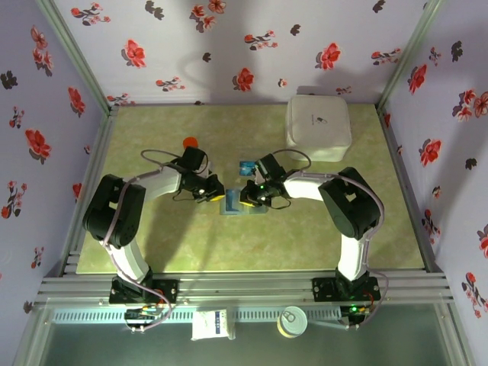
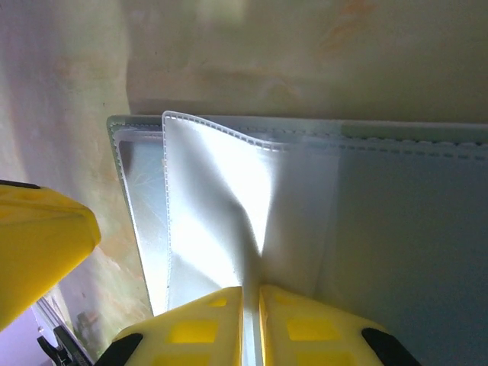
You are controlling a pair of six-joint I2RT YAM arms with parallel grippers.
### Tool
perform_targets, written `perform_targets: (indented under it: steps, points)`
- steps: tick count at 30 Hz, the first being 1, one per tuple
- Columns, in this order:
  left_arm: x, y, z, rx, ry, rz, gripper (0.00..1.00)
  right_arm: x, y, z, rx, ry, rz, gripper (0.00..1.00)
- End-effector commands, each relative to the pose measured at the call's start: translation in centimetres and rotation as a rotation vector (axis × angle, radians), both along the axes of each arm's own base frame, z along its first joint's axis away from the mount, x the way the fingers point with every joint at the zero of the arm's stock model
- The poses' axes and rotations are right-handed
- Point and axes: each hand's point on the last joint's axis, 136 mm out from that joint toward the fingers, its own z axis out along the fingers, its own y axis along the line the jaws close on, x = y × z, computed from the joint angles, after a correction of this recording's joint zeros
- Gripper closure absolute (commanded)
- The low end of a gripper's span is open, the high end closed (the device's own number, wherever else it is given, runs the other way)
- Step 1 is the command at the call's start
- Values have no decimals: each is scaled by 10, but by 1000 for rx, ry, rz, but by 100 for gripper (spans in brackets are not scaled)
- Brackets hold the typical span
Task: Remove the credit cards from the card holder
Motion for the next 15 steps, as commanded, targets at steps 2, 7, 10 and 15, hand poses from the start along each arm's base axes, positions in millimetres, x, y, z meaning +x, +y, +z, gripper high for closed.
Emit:
perform_targets:
  steps: [2,7,10,15]
  points:
    - [2,-21,17,-66,-3,-23,81,-4,-2,0,20,0,9,86]
    - [3,-32,11,-76,13,-36,74,-5,-3,0,24,2,6,86]
    - [3,-31,3,-62,31,-34,72,-5,-3,0,27,1,6,86]
    - [2,-35,-4,-57,51,-45,71,-6,-3,-1,31,5,5,86]
